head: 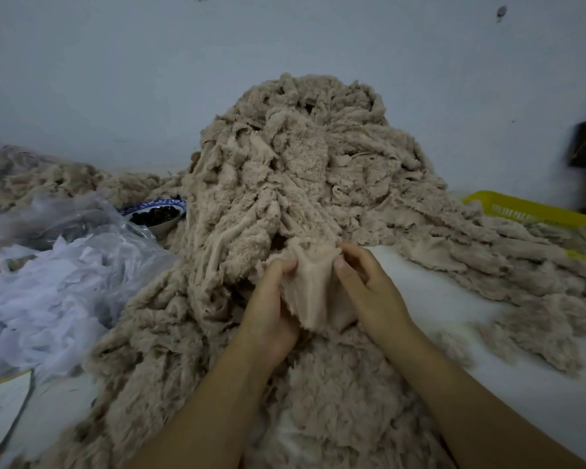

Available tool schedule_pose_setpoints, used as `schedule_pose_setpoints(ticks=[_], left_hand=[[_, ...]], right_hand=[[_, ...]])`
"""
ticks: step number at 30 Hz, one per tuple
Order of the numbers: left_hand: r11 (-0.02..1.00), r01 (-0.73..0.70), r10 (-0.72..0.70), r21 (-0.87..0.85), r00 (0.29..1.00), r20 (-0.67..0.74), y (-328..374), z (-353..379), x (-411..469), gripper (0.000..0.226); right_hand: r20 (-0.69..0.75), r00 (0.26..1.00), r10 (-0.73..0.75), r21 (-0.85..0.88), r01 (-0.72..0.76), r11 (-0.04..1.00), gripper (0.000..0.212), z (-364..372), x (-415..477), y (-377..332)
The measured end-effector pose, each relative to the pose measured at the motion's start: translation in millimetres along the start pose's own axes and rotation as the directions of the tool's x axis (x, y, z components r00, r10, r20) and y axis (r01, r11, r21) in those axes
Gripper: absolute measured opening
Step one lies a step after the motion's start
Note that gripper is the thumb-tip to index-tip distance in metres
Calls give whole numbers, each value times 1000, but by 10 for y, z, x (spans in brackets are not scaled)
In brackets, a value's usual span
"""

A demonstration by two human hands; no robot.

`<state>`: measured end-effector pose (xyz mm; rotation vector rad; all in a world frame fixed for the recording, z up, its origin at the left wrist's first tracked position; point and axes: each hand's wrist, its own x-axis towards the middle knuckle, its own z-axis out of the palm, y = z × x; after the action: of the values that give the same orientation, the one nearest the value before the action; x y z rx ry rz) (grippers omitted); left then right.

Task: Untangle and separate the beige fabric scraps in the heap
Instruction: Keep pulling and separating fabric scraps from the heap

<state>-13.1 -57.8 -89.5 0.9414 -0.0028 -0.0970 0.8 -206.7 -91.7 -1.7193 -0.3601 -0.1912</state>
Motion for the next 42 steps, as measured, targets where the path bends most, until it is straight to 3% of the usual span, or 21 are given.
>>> schedule_pose_setpoints(ticks=[2, 5, 8, 11, 13, 15, 17, 21, 27, 28, 31, 33, 35, 38, 42], left_hand=[[998, -5, 4, 56, 1000, 12, 8, 21, -19, 36], [983, -40, 42, 180, 999, -10, -13, 51, -32, 44], [957, -65, 76, 284, 997, -30, -63, 61, -31, 38], [940, -76, 98, 331, 994, -51, -94, 84, -38, 23], [934, -83, 100, 348, 995, -30, -94, 105, -51, 21], [936, -90, 99, 340, 995, -7, -95, 112, -49, 23], [952, -84, 93, 293, 995, -18, -81, 132, -63, 25], [981, -35, 45, 189, 998, -51, -68, 122, -49, 46], [999, 34, -35, -28, 999, -32, 27, 70, -22, 45], [999, 34, -35, -33, 999, -17, 37, 62, -21, 43], [997, 60, -61, 41, 998, 36, 44, 77, -39, 41], [992, 80, -86, 94, 995, 57, 32, 93, -51, 42], [990, 81, -86, 112, 995, 40, 13, 97, -51, 46], [989, 73, -71, 130, 997, -24, 7, 121, -53, 59], [969, 53, -50, 240, 999, -20, 14, 142, -70, 71]], right_hand=[[3, 999, 33, 36, -33, 999, 22, -18, 1, -11], [88, 994, 60, 151, -73, 986, 44, -46, 16, 16], [171, 983, 67, 147, -93, 985, 32, -40, 21, -1], [95, 994, 60, 66, -67, 996, 6, -23, 33, 5], [-22, 998, 59, 77, -57, 995, 21, -27, 45, 2], [-145, 979, 145, 247, -106, 963, 30, -61, 83, -10], [-187, 953, 239, 402, -148, 904, 31, -112, 117, -11], [-214, 936, 280, 448, -161, 880, 27, -170, 150, 10], [-127, 957, 261, 397, -192, 898, 30, -107, 126, 21], [-87, 960, 265, 407, -208, 889, 32, -89, 111, 9], [62, 962, 264, 440, -264, 858, 63, -63, 85, 8], [169, 951, 258, 418, -306, 856, 69, -67, 65, -4], [224, 944, 244, 438, -321, 840, 55, -80, 66, 5], [163, 968, 192, 418, -244, 875, 10, -75, 81, 9], [19, 997, 75, 311, -77, 947, 30, -43, 95, 19]])
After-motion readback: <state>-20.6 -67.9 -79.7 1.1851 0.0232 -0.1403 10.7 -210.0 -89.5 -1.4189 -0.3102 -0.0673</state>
